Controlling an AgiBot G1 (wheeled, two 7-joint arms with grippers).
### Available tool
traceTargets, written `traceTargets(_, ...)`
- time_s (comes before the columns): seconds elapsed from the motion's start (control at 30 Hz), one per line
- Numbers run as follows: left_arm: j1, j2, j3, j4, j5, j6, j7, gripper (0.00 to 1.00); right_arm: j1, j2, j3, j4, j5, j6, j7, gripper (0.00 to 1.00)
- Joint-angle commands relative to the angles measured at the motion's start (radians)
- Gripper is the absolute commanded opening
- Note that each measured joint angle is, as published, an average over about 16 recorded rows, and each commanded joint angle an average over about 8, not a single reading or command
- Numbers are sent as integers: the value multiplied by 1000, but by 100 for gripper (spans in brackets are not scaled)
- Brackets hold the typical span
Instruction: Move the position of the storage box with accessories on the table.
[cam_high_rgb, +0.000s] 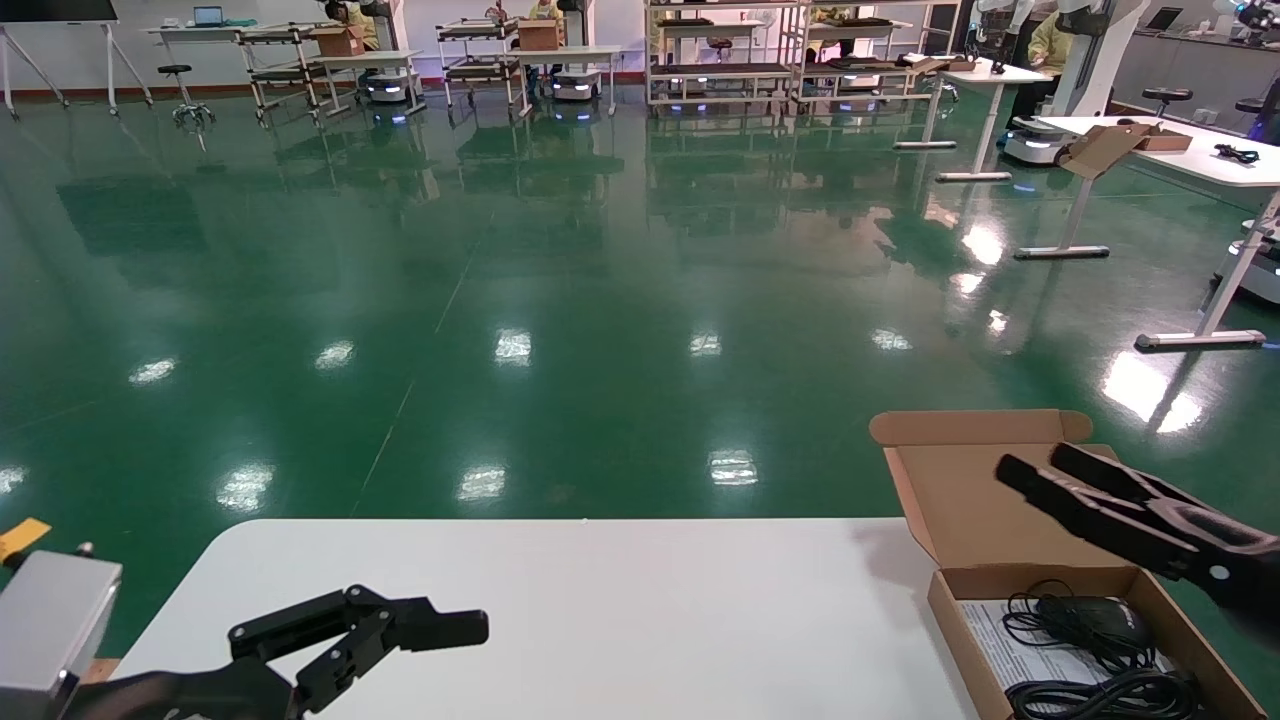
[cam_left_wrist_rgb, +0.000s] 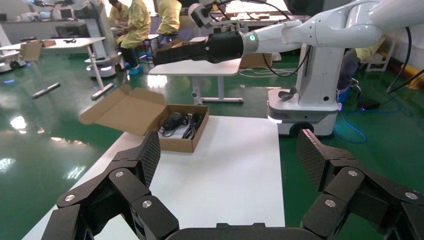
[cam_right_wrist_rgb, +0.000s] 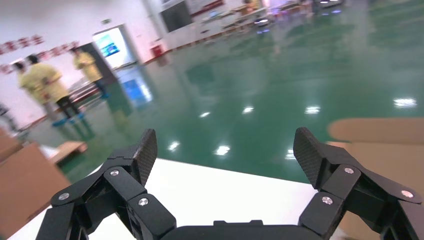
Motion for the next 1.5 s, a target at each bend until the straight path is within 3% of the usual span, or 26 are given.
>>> traceTargets(0.03, 0, 0, 0, 0, 0, 0, 0, 100, -8, 4, 9, 40, -8, -11, 5, 100)
traceTargets(1.2, 0, 0, 0, 0, 0, 0, 0, 100, -151, 80, 165, 753, -153, -212, 85, 100)
traceTargets(1.5, 0, 0, 0, 0, 0, 0, 0, 100, -172, 91, 188, 864, -174, -244, 95, 100)
